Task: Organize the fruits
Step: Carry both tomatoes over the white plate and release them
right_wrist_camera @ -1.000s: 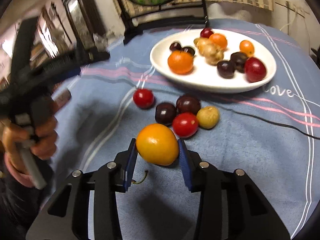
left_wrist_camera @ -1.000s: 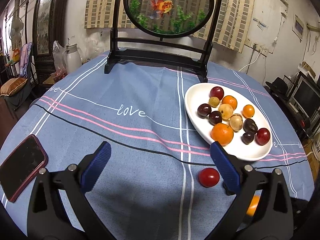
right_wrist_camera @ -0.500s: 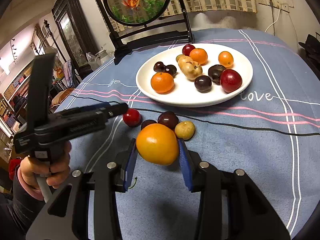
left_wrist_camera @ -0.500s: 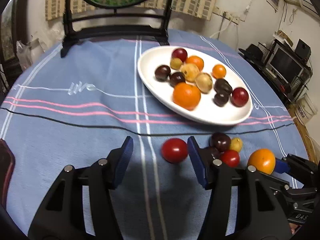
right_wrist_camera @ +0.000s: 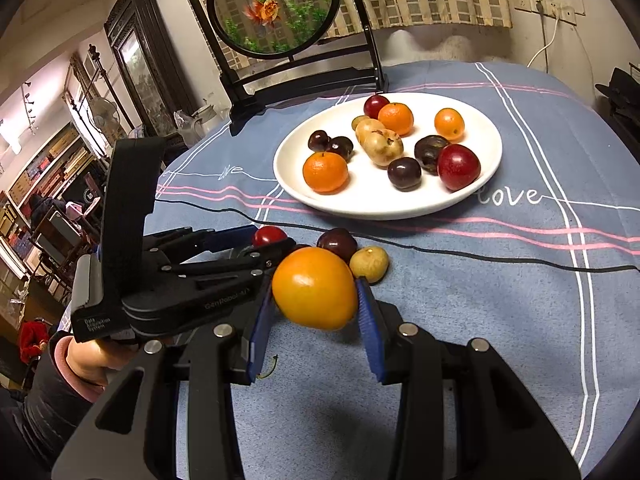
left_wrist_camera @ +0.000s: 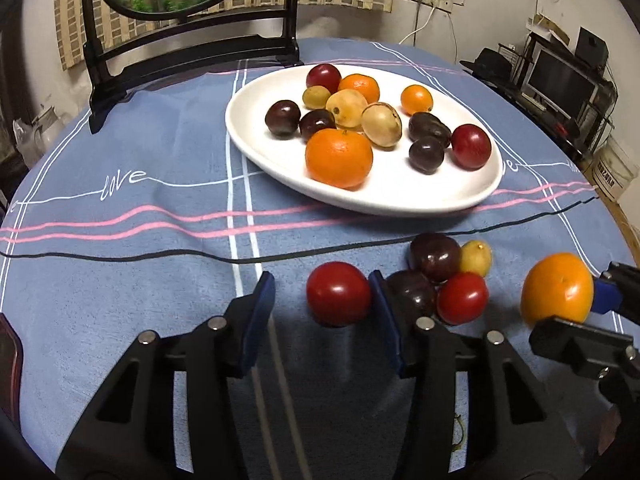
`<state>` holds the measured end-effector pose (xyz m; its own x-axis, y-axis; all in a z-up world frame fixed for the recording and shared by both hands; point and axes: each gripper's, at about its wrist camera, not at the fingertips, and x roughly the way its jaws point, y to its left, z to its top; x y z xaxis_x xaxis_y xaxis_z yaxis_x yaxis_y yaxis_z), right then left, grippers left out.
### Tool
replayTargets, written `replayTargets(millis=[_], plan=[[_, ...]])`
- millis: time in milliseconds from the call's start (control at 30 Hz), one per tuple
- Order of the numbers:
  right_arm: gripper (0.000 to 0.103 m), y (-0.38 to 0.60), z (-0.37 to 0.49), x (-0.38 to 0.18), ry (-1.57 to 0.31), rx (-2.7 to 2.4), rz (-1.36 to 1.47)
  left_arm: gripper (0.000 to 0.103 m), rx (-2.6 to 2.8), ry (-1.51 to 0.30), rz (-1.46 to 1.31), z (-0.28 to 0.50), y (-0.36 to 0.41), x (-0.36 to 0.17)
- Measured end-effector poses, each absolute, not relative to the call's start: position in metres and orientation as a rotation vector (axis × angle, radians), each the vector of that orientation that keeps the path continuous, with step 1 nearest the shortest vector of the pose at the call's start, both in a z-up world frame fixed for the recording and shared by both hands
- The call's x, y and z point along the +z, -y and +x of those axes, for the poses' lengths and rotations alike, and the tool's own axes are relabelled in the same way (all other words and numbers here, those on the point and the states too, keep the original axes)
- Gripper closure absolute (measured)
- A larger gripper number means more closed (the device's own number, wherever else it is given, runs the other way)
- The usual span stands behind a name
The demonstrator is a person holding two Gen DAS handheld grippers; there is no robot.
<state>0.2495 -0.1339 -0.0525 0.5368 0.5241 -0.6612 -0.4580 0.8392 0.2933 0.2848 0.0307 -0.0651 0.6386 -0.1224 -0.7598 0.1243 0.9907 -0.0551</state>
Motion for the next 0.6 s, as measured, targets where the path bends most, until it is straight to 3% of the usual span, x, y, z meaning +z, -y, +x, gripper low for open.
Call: replayTargets(millis=[100, 267, 400, 600], plan=[[0.062, 0.134, 0.249, -0.052, -0.811, 0.58, 0.083, 0.072, -0.173, -0.877, -0.018, 0.285, -0.031, -0.066], [0.062, 0.133, 0.25, -0.054, -0.81, 0.574, 0.075, 0.072, -0.176, -0.855, -0.033, 0.279, -0.031, -0.058], [0.062, 0.136, 0.256, -0.043, -0.737, 0.555, 0.073, 0.072, -0.13, -0.732, -0.075, 0.275, -0.039, -0.03], [0.062, 0.132, 0.324, -0.033, -0.632, 0.444, 0.056, 0.072, -0.073, -0.656, -0.102, 0.337, -0.032, -0.005]])
